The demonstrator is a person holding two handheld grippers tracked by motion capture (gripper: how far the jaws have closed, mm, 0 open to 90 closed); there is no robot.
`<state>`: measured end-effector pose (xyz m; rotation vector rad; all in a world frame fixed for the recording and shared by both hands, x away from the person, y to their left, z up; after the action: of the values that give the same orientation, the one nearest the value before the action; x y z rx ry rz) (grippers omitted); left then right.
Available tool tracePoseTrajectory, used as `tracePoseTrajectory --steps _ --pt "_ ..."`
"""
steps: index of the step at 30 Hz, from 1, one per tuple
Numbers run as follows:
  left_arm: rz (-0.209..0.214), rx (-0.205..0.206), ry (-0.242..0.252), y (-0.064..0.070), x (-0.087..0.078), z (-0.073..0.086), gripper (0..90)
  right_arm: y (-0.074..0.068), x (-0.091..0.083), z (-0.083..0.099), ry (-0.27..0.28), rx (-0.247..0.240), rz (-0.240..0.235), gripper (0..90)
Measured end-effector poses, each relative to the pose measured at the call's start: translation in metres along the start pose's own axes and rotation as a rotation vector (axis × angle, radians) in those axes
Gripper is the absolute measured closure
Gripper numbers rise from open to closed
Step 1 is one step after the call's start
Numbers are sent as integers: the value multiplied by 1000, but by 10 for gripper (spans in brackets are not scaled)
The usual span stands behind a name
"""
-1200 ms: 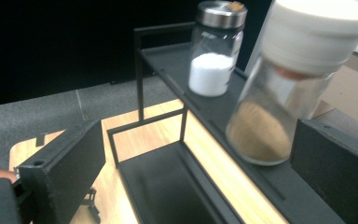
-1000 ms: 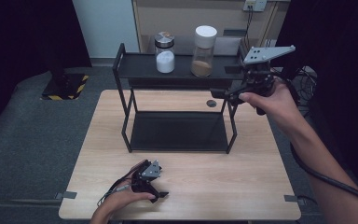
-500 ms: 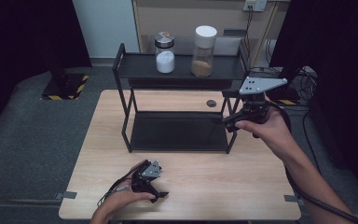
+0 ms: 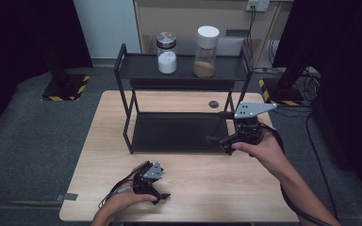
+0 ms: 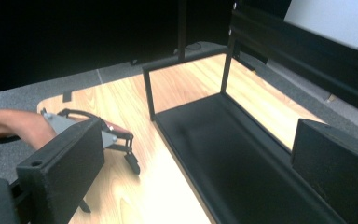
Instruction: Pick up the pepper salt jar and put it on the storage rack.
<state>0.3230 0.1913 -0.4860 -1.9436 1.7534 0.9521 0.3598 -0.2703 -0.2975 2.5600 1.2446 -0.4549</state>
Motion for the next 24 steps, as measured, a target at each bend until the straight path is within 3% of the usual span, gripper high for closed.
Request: tracePoseTrajectory --steps 24 --pt "0 0 0 0 0 0 0 -8 26 64 -50 30 -38 38"
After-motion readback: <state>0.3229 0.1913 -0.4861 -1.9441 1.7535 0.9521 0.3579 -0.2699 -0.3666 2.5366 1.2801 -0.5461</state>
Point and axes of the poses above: each handheld gripper's, and its own axes: x roughly forward along the jaws, z roughly out of its underside, y roughly to its right, the point moved 5 cm from there along x, roughly forward along the jaws, and after that the axes turned 14 degrees about z, right-handed, at the moved point
